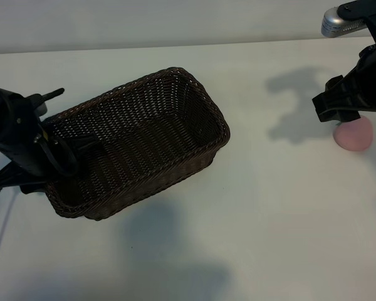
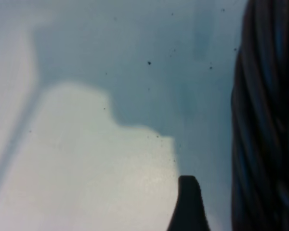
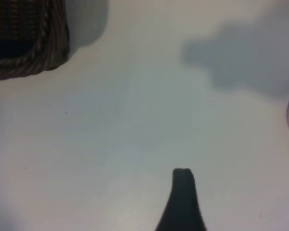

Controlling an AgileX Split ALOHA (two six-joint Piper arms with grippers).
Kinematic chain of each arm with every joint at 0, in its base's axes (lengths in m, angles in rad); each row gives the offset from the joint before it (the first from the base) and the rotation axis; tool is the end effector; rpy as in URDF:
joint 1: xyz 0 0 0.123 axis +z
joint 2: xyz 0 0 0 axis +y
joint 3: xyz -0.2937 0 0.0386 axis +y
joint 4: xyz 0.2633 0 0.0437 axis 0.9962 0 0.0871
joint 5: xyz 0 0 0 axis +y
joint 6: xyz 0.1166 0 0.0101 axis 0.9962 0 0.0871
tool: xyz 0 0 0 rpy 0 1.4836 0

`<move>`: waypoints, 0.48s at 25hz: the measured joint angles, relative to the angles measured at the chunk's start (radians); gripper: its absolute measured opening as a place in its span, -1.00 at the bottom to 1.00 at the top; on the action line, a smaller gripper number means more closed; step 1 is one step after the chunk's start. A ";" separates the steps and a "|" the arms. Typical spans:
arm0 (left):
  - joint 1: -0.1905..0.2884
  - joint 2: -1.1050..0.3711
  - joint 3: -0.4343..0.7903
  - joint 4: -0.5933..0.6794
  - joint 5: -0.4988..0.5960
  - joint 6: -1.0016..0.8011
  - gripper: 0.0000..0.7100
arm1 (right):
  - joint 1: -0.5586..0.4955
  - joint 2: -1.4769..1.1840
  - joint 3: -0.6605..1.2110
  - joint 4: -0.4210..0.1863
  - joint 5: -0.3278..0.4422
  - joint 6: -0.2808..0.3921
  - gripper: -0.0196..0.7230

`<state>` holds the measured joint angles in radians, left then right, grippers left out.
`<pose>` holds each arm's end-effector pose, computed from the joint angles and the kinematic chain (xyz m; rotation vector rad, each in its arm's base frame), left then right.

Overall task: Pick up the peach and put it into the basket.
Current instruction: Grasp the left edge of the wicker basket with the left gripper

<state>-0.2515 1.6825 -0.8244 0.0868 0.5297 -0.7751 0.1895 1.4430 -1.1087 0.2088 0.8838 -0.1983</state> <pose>0.2992 -0.0716 0.1273 -0.6485 2.8034 -0.1242 0.3050 0.0776 0.2701 -0.3905 2.6628 0.2551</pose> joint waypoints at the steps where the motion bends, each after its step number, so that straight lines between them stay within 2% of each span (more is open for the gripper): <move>1: 0.000 0.003 0.000 -0.007 -0.009 0.004 0.55 | 0.000 0.000 0.000 0.000 0.000 0.000 0.56; 12: 0.000 0.041 0.003 -0.063 -0.026 0.058 0.51 | 0.000 0.000 0.000 0.000 0.000 0.000 0.56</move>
<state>-0.2515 1.7239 -0.8210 0.0233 0.5037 -0.7171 0.1895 1.4430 -1.1087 0.2088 0.8838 -0.1983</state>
